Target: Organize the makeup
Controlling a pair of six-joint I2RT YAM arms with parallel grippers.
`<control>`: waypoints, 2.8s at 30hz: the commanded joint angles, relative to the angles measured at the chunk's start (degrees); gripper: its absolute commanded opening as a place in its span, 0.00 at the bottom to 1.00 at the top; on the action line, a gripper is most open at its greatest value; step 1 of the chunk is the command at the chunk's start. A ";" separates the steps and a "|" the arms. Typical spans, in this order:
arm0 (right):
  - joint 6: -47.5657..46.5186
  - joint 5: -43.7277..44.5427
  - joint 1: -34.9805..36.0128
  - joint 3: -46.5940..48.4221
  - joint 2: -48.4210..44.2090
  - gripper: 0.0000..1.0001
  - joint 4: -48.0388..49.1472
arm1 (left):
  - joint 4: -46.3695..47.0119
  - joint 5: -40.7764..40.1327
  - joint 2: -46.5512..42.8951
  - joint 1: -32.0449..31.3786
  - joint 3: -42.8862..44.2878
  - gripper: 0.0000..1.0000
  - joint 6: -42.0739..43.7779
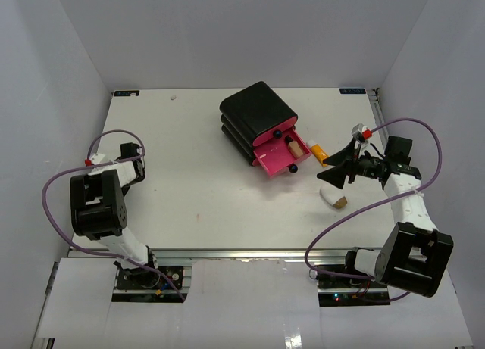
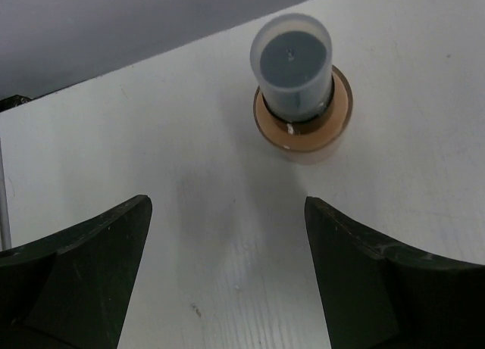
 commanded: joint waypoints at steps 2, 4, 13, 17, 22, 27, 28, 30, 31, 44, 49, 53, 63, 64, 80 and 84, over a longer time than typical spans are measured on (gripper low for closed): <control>0.05 -3.06 -0.97 -0.22 0.54 0.80 0.28 | 4.23 -3.24 2.55 1.13 4.57 0.92 2.13; 0.08 -3.27 -1.18 -0.20 0.62 0.80 0.26 | 4.14 -3.15 3.66 1.16 6.17 0.92 2.40; 0.09 -4.52 -1.99 -0.34 0.81 0.80 0.31 | 5.55 -0.61 8.19 1.73 10.09 0.91 3.93; 0.25 -5.07 -2.30 -0.27 1.04 0.80 0.31 | 6.80 1.63 8.97 2.85 11.27 0.89 5.82; 0.39 -5.47 -2.59 -0.16 1.34 0.80 0.27 | 7.93 3.26 9.13 3.80 11.23 0.87 6.77; 0.75 -5.47 -2.84 -0.16 1.77 0.80 0.21 | 8.01 3.58 9.78 4.52 11.44 0.86 7.06; 0.74 -5.51 -2.89 -0.20 1.77 0.80 0.22 | 8.09 3.90 9.82 4.75 11.45 0.85 7.10; 0.75 -5.61 -3.00 -0.25 1.77 0.80 0.22 | 8.29 4.45 9.82 5.05 11.40 0.84 7.37; 0.78 -5.64 -3.05 -0.25 1.79 0.80 0.22 | 8.38 4.60 9.84 5.14 11.39 0.84 7.54; 1.13 -6.45 -3.64 -0.25 2.12 0.80 0.20 | 9.10 4.75 9.11 6.26 10.41 0.69 8.17; 1.30 -7.13 -3.81 -0.16 2.29 0.80 0.22 | 10.94 5.71 7.64 6.35 8.58 0.52 9.48; 1.45 -7.40 -4.23 -0.25 2.09 0.80 0.22 | 12.05 6.38 6.21 6.52 7.23 0.34 10.19; 1.57 -8.24 -4.71 -0.50 1.32 0.80 0.15 | 14.56 20.37 -2.69 6.38 3.59 0.06 10.34; 1.57 -8.13 -4.75 -0.46 1.28 0.80 0.18 | 15.00 23.93 -4.19 6.19 3.44 0.05 10.41; 1.22 -6.26 -5.29 -0.69 0.42 0.80 0.17 | 18.92 71.74 -25.18 -24.40 4.49 0.00 18.97; 1.13 -6.16 -5.58 -0.77 0.27 0.80 0.22 | 14.85 75.05 -23.43 -35.64 7.21 0.00 20.64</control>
